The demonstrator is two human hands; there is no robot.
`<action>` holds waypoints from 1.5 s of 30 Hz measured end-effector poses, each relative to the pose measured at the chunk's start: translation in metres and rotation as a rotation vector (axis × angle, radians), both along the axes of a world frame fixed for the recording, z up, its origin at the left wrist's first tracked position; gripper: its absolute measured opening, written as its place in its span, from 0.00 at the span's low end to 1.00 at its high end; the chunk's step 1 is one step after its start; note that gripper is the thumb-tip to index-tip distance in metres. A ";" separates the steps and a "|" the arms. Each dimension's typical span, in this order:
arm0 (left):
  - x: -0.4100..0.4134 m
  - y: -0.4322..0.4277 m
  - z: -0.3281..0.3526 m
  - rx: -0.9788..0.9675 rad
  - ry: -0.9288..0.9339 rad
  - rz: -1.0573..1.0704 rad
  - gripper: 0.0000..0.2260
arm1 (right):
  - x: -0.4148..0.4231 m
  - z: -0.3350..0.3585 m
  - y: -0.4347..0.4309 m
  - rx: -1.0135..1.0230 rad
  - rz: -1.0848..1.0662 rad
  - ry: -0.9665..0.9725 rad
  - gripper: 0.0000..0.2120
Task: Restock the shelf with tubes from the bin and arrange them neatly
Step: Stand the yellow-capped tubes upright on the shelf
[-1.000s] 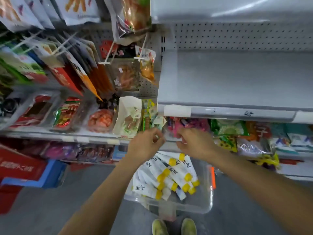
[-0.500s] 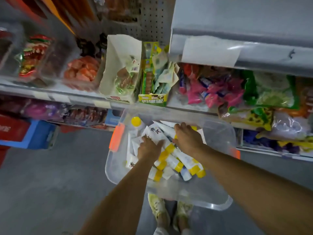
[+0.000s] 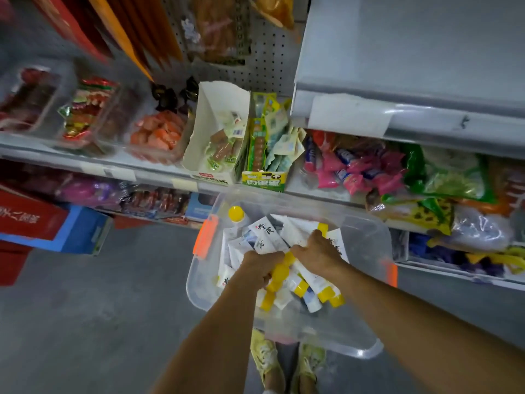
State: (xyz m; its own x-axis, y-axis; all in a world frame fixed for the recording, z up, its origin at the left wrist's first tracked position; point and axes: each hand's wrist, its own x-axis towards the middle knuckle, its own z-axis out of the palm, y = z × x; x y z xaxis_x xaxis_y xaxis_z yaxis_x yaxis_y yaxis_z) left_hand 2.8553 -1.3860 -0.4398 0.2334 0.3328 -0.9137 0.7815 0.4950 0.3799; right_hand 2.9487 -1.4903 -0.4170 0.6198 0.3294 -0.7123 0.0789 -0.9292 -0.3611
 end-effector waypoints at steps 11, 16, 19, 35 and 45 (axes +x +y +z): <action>-0.024 -0.009 0.141 -0.130 -0.400 -0.099 0.07 | -0.018 0.132 -0.040 0.461 -0.240 0.423 0.21; -0.021 0.006 0.217 0.031 -0.527 -0.024 0.09 | -0.011 0.194 -0.027 0.638 -0.071 0.200 0.16; -0.019 0.011 0.255 0.079 -0.651 0.042 0.13 | -0.012 0.234 -0.017 0.788 0.042 0.004 0.11; -0.001 0.029 0.435 0.692 -0.991 -0.145 0.33 | 0.006 0.417 0.004 0.977 0.160 -0.149 0.16; 0.066 -0.004 0.528 0.871 -1.233 -0.157 0.09 | 0.059 0.502 -0.037 1.044 0.004 -0.516 0.28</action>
State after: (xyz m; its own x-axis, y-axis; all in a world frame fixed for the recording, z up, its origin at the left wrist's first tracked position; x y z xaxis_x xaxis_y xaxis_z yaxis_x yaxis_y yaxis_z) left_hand 2.9218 -1.3898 0.0878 0.7649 0.5497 0.3358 -0.2117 -0.2778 0.9370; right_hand 3.0077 -1.5275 0.0851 0.7545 0.6096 0.2433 0.4421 -0.1981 -0.8748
